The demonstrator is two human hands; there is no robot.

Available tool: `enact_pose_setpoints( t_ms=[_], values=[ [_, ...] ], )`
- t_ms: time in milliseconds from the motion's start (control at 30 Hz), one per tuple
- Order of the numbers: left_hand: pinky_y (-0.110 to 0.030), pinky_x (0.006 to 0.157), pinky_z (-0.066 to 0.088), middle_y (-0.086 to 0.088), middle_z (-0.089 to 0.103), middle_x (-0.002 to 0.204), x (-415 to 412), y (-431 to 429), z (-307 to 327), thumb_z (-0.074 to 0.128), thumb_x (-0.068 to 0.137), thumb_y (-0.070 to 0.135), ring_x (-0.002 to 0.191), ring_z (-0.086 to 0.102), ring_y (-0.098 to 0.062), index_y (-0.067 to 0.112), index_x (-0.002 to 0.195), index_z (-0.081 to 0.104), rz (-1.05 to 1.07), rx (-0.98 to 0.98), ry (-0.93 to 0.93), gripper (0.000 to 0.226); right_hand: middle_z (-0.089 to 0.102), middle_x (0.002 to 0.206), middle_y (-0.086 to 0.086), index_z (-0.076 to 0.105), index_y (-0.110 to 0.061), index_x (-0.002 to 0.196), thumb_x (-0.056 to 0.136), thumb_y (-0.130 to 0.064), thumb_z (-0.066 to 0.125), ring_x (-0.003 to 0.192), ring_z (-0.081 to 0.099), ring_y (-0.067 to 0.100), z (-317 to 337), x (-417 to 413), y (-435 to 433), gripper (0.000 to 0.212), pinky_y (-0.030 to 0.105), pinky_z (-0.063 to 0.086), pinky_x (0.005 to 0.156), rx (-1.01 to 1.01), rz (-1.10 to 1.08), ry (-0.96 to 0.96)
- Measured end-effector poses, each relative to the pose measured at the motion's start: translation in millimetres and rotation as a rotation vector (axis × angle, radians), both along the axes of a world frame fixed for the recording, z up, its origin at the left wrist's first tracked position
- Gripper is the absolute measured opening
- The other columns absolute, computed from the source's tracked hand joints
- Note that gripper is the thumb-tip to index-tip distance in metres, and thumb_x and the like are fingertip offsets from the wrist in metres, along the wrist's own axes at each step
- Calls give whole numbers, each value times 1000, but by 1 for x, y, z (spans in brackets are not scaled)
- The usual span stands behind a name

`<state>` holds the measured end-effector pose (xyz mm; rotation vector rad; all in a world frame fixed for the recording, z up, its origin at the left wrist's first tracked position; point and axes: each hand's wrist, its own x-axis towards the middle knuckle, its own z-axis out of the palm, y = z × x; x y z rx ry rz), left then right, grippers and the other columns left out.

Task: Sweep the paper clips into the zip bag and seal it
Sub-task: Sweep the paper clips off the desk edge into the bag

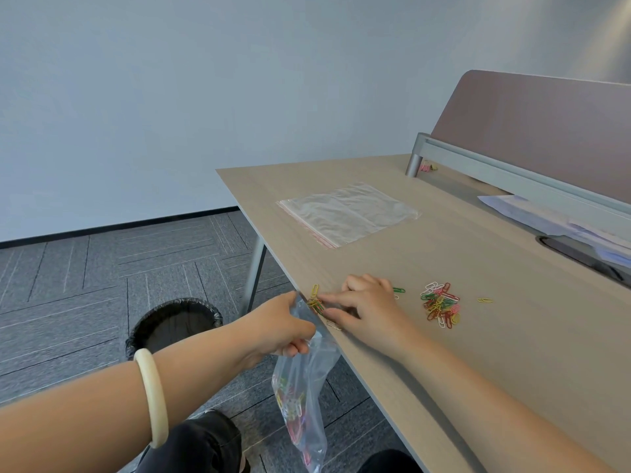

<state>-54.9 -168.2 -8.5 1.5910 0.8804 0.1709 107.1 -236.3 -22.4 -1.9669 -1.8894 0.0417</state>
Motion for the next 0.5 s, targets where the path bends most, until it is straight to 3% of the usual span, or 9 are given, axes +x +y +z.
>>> enact_pose_setpoints(
  t_ms=[133, 267, 333, 433, 500],
  values=[
    [-17, 46, 39, -2, 57, 50, 0, 0, 0, 51, 82, 0, 33, 46, -4, 24, 111, 49, 4, -8, -18, 38, 42, 71, -12, 63, -43, 111, 86, -44, 53, 85, 44, 13, 0, -14, 5, 27, 35, 27, 83, 55, 16, -25],
    [-17, 45, 40, -4, 59, 53, -2, 2, -3, 52, 82, 1, 38, 47, -6, 17, 136, 37, 3, 7, 8, 58, 41, 69, -14, 69, -39, 102, 87, -38, 58, 82, 43, 9, 2, -4, 3, 19, 32, 25, 82, 109, 19, 92],
    [-17, 46, 40, -7, 60, 58, -2, 1, -1, 51, 82, -1, 39, 47, -7, 20, 132, 38, -4, 5, -5, 55, 40, 70, -14, 68, -36, 106, 88, -35, 57, 83, 44, 10, 4, 4, 3, 21, 30, 23, 82, 131, -33, 142],
    [-18, 48, 40, -10, 61, 65, -1, 1, -1, 50, 82, -2, 44, 49, -8, 31, 115, 34, -9, -10, -15, 49, 36, 75, -16, 58, -38, 120, 91, -37, 50, 90, 40, 10, 5, 7, 9, 30, 29, 21, 85, 12, -39, 91],
    [-18, 48, 41, -10, 62, 68, 0, 2, -3, 51, 82, -1, 47, 50, -9, 27, 121, 38, -11, -12, -16, 50, 34, 77, -15, 54, -40, 124, 92, -38, 48, 93, 39, 13, 5, 3, 13, 32, 31, 22, 85, -56, 0, 24]
  ],
)
